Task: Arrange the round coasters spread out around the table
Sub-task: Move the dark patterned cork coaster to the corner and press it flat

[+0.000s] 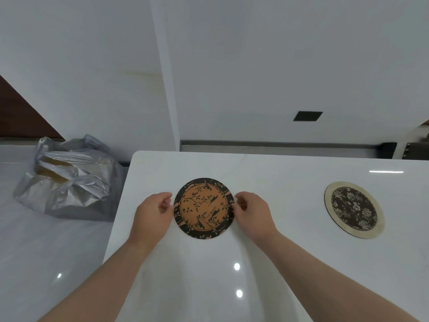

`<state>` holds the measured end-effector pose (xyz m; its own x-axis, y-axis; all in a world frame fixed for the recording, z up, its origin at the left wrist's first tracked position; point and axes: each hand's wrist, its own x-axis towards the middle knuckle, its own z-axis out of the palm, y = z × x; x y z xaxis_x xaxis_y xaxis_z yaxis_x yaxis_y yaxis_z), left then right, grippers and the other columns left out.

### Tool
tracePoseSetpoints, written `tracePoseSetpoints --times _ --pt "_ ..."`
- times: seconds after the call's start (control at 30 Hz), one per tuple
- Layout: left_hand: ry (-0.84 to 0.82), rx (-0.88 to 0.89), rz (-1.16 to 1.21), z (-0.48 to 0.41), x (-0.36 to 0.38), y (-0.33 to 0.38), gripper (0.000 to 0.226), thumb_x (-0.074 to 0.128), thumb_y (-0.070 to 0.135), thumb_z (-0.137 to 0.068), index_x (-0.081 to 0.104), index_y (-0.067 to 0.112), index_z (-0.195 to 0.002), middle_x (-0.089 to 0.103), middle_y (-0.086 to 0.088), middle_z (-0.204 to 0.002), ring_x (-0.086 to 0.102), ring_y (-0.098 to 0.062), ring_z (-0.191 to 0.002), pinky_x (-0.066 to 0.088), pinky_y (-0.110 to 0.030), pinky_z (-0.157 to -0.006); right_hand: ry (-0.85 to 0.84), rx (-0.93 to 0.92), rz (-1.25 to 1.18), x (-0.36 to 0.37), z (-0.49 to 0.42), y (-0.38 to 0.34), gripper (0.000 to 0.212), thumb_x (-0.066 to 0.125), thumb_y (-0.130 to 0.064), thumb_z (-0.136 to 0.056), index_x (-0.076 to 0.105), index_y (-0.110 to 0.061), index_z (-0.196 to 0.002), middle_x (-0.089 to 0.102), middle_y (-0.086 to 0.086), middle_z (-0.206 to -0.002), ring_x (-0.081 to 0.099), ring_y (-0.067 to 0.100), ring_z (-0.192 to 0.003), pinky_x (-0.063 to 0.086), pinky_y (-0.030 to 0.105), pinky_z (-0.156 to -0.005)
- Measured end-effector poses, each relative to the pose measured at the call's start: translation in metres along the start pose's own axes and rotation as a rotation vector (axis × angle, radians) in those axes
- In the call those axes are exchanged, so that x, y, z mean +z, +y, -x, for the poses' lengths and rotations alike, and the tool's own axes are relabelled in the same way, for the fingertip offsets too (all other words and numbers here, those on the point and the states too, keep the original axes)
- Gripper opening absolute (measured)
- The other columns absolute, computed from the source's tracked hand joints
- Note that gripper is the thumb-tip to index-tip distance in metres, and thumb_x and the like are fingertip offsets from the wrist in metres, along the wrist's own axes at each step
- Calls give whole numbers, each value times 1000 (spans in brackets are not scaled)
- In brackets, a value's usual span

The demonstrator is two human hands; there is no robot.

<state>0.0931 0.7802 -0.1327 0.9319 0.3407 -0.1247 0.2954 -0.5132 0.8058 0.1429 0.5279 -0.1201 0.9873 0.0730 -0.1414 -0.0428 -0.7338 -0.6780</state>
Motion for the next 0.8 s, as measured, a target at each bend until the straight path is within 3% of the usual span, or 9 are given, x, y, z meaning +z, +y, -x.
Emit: tracePoseSetpoints --times 0.03,0.1,0.17,0.23,0.33,0.57,0.8 --pt "8 77 -86 5 -1 -6 50 72 23 -81 56 17 -128 58 10 -121 56 -7 -111 44 -38 -104 46 -97 74 1 3 6 29 62 -29 -86 64 -14 -111 65 2 -111 59 20 -106 46 29 -96" --pt "-50 230 -299 11 -1 -15 86 72 51 -74 34 20 -145 29 10 -151 21 -10 -143 20 -37 -116 40 -232 190 0 5 16 69 59 -54 -80 50 -13 -135 49 4 -140 39 22 -133 26 33 -112" --pt "-125 322 -513 12 2 -19 113 57 76 -66 10 19 -152 0 9 -157 -10 -8 -145 2 -37 -118 -69 -335 408 -1 5 26 96 50 -73 -74 28 -16 -148 29 5 -156 17 21 -146 8 39 -119" --pt "-162 342 -658 11 6 -19 121 42 88 -62 2 18 -152 -9 3 -158 -20 -9 -143 -6 -38 -118 -149 -378 578 -1 4 32 107 38 -85 -72 13 -18 -152 15 5 -162 2 20 -149 -5 38 -120" --pt "-182 337 -728 10 7 -17 124 35 93 -59 6 16 -153 0 -2 -162 -17 -10 -144 -8 -38 -118 -163 -377 630 0 4 33 109 28 -90 -71 13 -18 -152 12 4 -162 -1 20 -149 -8 37 -118" --pt "-173 360 -721 11 6 -14 122 38 92 -59 21 14 -150 18 -3 -160 6 -14 -148 -3 -38 -119 -144 -381 604 -1 3 31 103 33 -87 -71 18 -22 -151 18 3 -161 5 20 -148 -5 37 -119" --pt "-130 375 -717 11 6 -12 115 39 90 -63 32 12 -147 29 -5 -157 18 -17 -146 3 -38 -119 -137 -379 585 0 2 32 100 25 -86 -74 16 -24 -151 18 2 -161 5 20 -149 -4 37 -119"
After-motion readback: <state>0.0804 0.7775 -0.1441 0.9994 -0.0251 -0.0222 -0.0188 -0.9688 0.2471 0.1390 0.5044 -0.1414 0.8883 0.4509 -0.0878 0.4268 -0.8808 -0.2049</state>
